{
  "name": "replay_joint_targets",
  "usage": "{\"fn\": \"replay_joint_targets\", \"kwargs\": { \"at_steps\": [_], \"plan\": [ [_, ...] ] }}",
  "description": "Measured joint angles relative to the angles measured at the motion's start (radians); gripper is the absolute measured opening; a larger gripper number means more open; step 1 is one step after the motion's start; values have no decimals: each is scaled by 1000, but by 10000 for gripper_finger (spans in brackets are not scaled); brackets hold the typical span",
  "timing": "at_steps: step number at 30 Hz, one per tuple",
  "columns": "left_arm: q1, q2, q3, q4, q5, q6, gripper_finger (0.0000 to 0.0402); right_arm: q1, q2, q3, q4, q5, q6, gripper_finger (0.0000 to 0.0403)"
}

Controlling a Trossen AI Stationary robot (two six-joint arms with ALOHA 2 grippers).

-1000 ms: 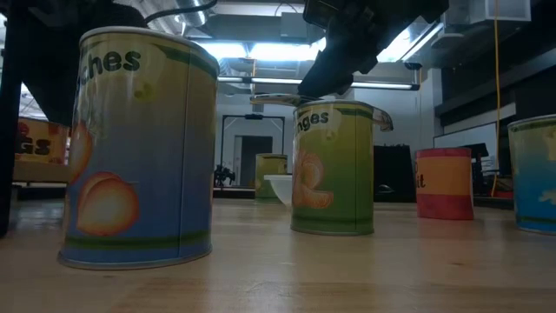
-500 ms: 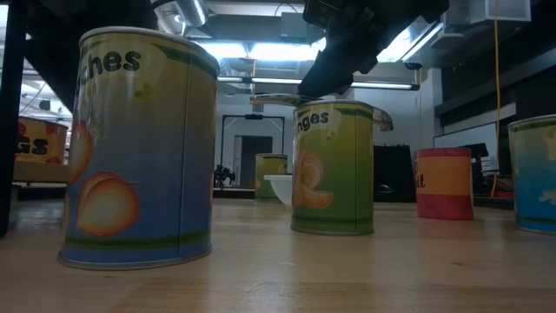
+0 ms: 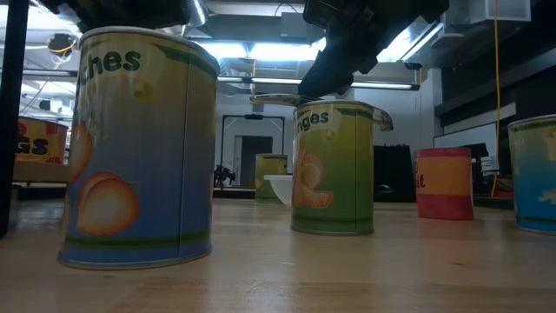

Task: Pick and place cans onto a shelf
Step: Put the canned pears on the shelf

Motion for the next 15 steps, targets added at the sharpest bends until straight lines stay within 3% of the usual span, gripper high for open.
{"fn": "replay_joint_targets", "kwargs": {
  "at_steps": [10, 15],
  "plan": [
    [29, 0, 0, 22, -2, 12, 110, 0, 0, 0, 20, 7, -3, 191],
    [29, 0, 0, 23, -2, 12, 110, -15, 0, 10, 75, 103, -3, 199]
  ]
}}
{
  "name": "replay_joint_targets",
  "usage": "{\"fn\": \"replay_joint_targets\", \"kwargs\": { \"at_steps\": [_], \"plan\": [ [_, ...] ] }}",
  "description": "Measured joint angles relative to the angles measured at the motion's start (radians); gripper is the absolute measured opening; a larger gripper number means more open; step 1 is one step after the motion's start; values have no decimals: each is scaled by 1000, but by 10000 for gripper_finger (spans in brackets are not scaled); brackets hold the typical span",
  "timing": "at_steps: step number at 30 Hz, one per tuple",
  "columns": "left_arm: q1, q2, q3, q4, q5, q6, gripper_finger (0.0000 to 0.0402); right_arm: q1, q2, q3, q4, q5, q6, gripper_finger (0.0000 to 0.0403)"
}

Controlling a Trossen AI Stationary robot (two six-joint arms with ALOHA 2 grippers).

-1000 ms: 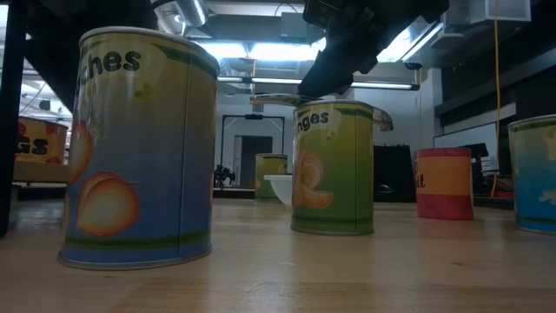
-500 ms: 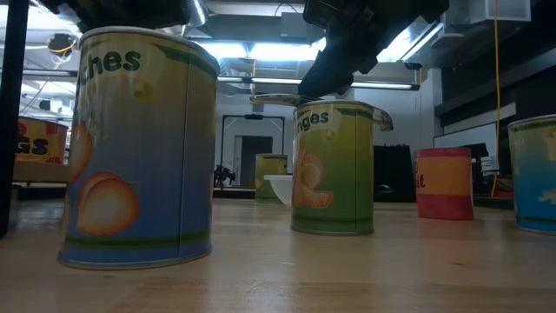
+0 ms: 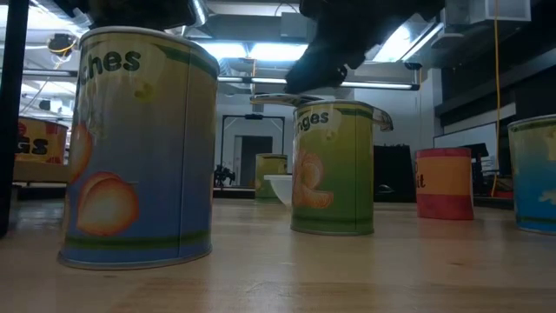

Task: Pick and place cans onto a shelf
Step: Put the canned pears on the shelf

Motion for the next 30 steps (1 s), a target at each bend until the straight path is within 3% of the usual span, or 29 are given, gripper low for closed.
{"fn": "replay_joint_targets", "kwargs": {
  "at_steps": [3, 8, 20, 30],
  "plan": [
    [0, 0, 0, 0, 0, 0, 109, -39, 0, 46, 2, 52, -1, 200],
    [0, 0, 0, 0, 0, 0, 109, -142, 0, 135, 3, 50, -63, 200],
    [-1, 0, 0, 0, 0, 0, 109, -423, 20, 176, -44, -124, -327, 189],
    [-1, 1, 0, -1, 0, 0, 109, -504, 144, 176, -40, -201, -430, 185]
  ]
}}
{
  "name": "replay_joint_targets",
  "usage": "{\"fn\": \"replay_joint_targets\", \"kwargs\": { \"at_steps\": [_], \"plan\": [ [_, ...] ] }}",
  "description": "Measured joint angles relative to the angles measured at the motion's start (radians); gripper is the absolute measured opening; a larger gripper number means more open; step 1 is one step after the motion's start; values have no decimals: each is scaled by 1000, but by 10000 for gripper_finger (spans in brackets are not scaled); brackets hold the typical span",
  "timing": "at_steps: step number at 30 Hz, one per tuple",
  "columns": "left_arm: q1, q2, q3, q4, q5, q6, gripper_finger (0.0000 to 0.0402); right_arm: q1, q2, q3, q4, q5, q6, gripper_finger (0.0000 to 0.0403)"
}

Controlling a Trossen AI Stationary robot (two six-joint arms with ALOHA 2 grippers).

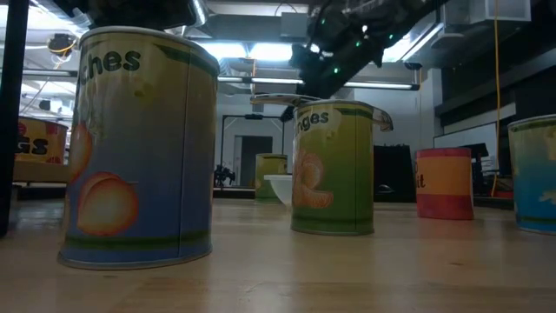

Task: Pick and place cans onto a shelf
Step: Put the canned pears on the shelf

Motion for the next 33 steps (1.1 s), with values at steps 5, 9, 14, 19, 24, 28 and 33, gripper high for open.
{"fn": "replay_joint_targets", "kwargs": {
  "at_steps": [5, 9, 14, 19, 24, 28, 33],
  "plan": [
    [0, 0, 0, -1, 0, 0, 109, -9, 60, 0, 11, 0, -41, 185],
    [0, 0, 0, -2, 0, 0, 109, -17, 88, 0, 35, 1, -41, 185],
    [0, 0, 0, -2, 0, 0, 109, -23, 115, 0, 48, 1, -43, 185],
    [0, 0, 0, -2, 0, 0, 109, -25, 136, 0, 74, 1, -44, 185],
    [0, 0, 0, -2, 0, 0, 109, -25, 159, 0, 83, 1, -45, 185],
    [0, 0, 0, -2, 0, 0, 109, -25, 176, 1, 94, 28, -46, 185],
    [0, 0, 0, -2, 0, 0, 108, -25, 182, 2, 98, 52, -46, 174]
  ]
}}
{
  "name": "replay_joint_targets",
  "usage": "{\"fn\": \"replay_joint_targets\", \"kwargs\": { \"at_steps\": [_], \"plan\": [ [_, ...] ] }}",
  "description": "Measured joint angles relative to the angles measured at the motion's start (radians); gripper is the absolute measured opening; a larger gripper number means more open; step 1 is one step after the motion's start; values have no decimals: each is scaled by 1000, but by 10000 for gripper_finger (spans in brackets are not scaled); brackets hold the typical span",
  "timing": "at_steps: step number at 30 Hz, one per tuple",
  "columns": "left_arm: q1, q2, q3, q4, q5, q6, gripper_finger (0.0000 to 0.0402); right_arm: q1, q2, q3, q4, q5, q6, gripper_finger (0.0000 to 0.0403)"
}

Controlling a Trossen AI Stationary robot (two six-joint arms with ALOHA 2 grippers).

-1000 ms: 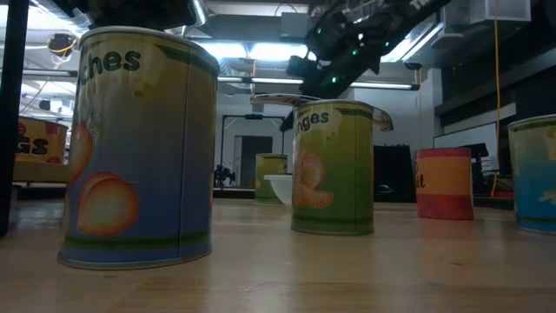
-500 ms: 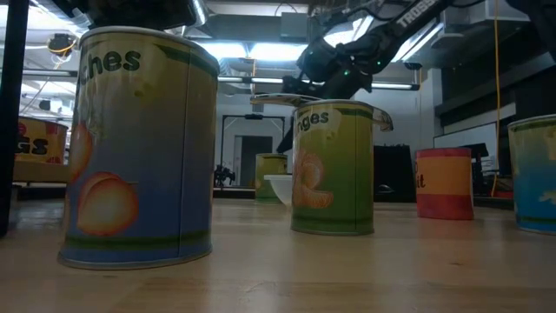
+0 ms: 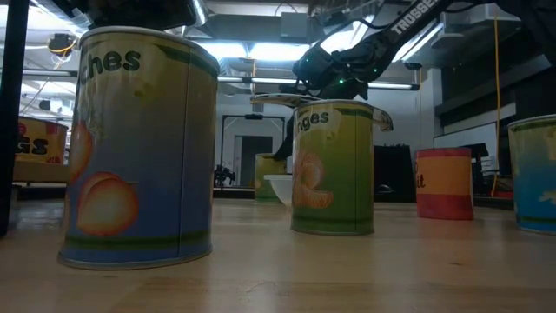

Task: Pick and place cans onto a shelf
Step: Put the canned pears on the shelf

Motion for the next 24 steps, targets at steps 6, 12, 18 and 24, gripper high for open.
{"fn": "replay_joint_targets", "kwargs": {
  "at_steps": [6, 12, 18, 24],
  "plan": [
    [0, 0, 0, 0, 0, 0, 108, 0, 0, 0, -1, 7, 2, 128],
    [0, 0, 0, 0, 0, 0, 108, -1, 0, 0, -3, 7, 4, 57],
    [0, 0, 0, 1, 0, -1, 108, 0, 0, 0, -3, 0, 6, 9],
    [0, 0, 0, 1, 0, -1, 108, 0, 2, -2, 21, 0, 7, 7]
  ]
}}
